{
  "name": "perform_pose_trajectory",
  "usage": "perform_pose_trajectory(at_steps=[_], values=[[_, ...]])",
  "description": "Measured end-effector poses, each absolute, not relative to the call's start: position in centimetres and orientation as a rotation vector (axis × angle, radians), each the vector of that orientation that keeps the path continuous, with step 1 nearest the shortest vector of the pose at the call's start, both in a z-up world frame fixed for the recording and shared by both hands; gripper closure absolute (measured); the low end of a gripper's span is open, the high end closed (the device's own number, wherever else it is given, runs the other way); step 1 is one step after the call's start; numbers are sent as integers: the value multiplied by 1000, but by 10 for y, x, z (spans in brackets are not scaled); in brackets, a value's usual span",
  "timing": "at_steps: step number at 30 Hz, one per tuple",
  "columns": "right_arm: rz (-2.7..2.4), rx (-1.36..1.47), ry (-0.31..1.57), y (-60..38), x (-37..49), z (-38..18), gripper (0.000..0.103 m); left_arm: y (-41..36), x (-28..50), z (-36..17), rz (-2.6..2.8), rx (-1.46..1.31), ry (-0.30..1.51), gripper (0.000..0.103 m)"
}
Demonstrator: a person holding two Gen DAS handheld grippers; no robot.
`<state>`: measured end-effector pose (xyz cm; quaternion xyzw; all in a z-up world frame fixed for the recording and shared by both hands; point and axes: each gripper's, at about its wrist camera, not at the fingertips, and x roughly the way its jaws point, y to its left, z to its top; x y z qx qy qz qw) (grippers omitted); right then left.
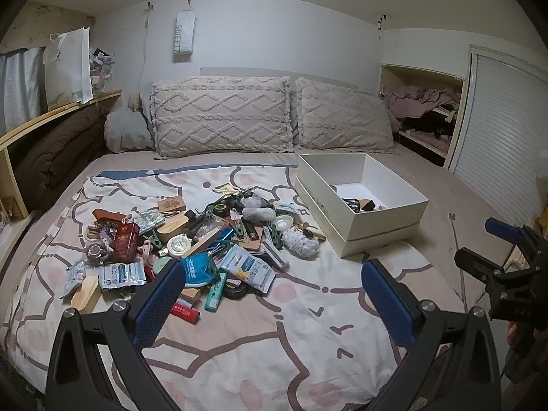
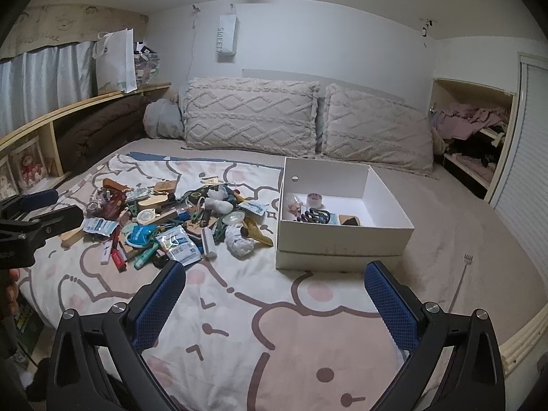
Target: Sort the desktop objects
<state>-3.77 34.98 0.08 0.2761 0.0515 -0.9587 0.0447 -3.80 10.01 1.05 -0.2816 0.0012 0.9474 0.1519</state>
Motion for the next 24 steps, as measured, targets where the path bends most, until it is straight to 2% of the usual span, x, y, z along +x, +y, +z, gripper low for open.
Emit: perform_pose_trajectory(at_steps=[24], values=[[-2915,851,153,345,-33,-3,0,99,-26,9,2710,-801,-12,0]])
